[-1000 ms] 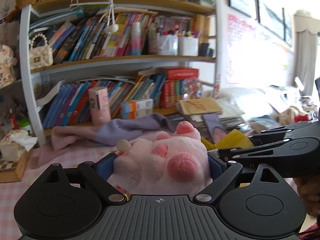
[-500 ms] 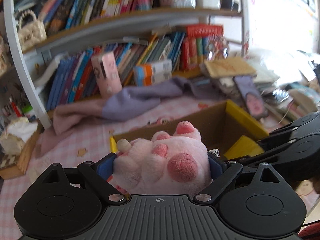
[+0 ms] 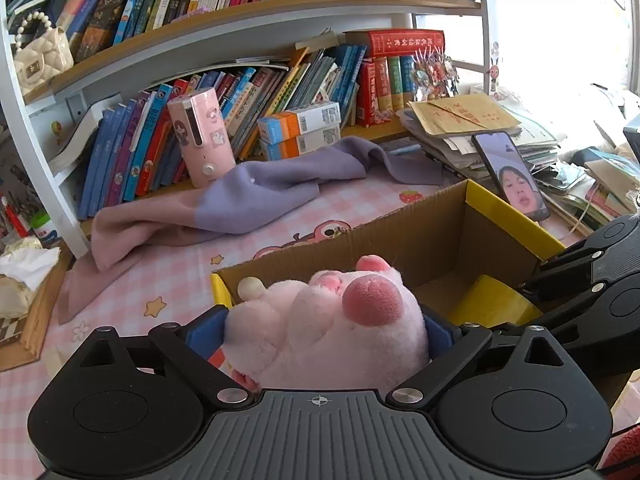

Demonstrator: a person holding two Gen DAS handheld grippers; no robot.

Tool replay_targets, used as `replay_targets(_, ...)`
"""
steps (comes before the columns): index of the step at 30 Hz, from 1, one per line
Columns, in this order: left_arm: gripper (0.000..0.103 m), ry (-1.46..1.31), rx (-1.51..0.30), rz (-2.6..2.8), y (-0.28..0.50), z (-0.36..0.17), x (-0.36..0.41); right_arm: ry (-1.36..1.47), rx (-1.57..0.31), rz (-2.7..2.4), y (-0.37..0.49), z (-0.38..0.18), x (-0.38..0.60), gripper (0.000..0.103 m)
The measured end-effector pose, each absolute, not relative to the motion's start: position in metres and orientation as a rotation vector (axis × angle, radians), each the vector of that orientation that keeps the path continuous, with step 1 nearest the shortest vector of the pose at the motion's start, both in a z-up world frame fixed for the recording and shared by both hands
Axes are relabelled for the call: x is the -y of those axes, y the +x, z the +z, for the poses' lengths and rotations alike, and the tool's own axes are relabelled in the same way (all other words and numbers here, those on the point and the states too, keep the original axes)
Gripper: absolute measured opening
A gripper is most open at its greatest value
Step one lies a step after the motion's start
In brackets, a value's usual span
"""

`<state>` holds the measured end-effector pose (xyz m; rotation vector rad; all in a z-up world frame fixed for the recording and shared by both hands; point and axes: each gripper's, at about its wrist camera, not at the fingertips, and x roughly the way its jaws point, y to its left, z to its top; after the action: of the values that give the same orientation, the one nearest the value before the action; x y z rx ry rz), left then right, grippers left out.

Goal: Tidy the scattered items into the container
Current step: 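Lower the pig and tape into the box and open both tools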

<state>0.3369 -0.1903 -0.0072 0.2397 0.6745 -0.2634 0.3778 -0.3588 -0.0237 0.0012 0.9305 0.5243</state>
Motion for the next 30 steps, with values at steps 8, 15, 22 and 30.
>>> replay_targets(8, 0.103, 0.164, -0.752, -0.237, 0.347, -0.018, 0.179, -0.030, -0.929, 0.534, 0.374, -0.024, 0.356, 0.032)
replay_targets(15, 0.103, 0.148, -0.744, -0.173, 0.341, -0.018, 0.174, -0.031, -0.903, 0.549, 0.371, -0.020, 0.353, 0.049)
replay_targets(22, 0.103, 0.135, -0.616, -0.127, 0.314, -0.001, 0.172, 0.108, -0.878, 0.576, 0.363, -0.016, 0.365, 0.057)
replay_targets(30, 0.103, 0.100, -0.574, -0.101, 0.283, 0.014, 0.174, 0.090, -0.815, 0.588, 0.335, -0.001, 0.362, 0.066)
